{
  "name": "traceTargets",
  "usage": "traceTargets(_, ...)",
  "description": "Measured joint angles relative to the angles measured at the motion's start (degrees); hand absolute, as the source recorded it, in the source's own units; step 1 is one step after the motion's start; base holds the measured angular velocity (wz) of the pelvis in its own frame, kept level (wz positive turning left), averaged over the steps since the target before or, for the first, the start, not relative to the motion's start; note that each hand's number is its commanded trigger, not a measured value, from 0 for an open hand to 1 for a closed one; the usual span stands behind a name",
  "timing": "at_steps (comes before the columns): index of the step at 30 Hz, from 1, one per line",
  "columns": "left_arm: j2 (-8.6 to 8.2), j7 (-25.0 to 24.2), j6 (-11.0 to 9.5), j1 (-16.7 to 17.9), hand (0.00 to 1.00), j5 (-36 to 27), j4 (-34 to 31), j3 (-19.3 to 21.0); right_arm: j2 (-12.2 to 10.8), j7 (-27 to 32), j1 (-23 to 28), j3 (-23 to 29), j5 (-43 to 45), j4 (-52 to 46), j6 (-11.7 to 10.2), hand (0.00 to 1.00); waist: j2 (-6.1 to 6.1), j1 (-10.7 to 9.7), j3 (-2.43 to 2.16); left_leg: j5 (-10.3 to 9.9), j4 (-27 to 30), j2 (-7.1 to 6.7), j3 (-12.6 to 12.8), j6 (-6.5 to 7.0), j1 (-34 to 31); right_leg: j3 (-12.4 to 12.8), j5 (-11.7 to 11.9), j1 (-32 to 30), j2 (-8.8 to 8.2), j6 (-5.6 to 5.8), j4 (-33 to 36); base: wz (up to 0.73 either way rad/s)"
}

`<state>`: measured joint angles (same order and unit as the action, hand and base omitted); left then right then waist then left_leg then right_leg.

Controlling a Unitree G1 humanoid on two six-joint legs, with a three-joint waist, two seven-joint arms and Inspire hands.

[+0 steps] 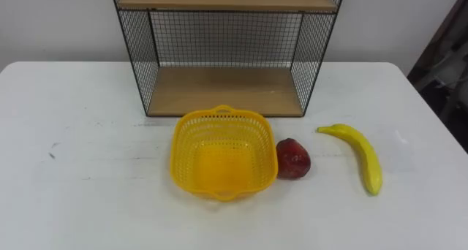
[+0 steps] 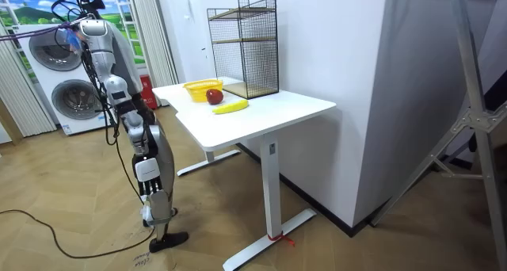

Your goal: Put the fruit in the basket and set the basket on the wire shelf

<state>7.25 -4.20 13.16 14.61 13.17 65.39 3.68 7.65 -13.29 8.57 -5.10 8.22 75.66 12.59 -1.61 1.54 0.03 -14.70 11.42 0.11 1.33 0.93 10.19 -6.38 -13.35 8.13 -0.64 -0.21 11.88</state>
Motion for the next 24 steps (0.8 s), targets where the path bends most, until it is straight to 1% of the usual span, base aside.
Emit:
traceTargets(18,0.13,0.3,0.1,0.0,0.00,-0.1,0.0,0.1,0.0,0.0,0.1,-0.3,0.1,0.3,0.1,0.00,0.07,0.0,-0.03,0.0,-0.2,0.05,-0.1,-0.02,0.0,0.0,0.0,-0.1,0.06,-0.01,-0.1,0.00)
traceTargets(22,0.09,0.3,0.1,-0.6,0.00,-0.1,1.1,0.0,0.0,0.2,0.1,-0.2,-0.2,0.3,0.0,0.00,0.31,0.0,-0.03,0.0,-0.1,0.08,0.0,-0.03,0.0,0.1,0.0,-0.1,0.10,-0.03,-0.1,0.00)
traceTargets(24,-0.03,0.3,0.2,-0.6,0.00,-0.1,1.1,0.0,0.0,1.2,0.3,0.4,-1.7,0.3,0.0,0.00,0.57,-0.1,-0.01,-0.1,-0.2,0.13,0.0,-0.03,0.0,0.0,0.0,-0.1,0.11,-0.03,-0.2,0.00)
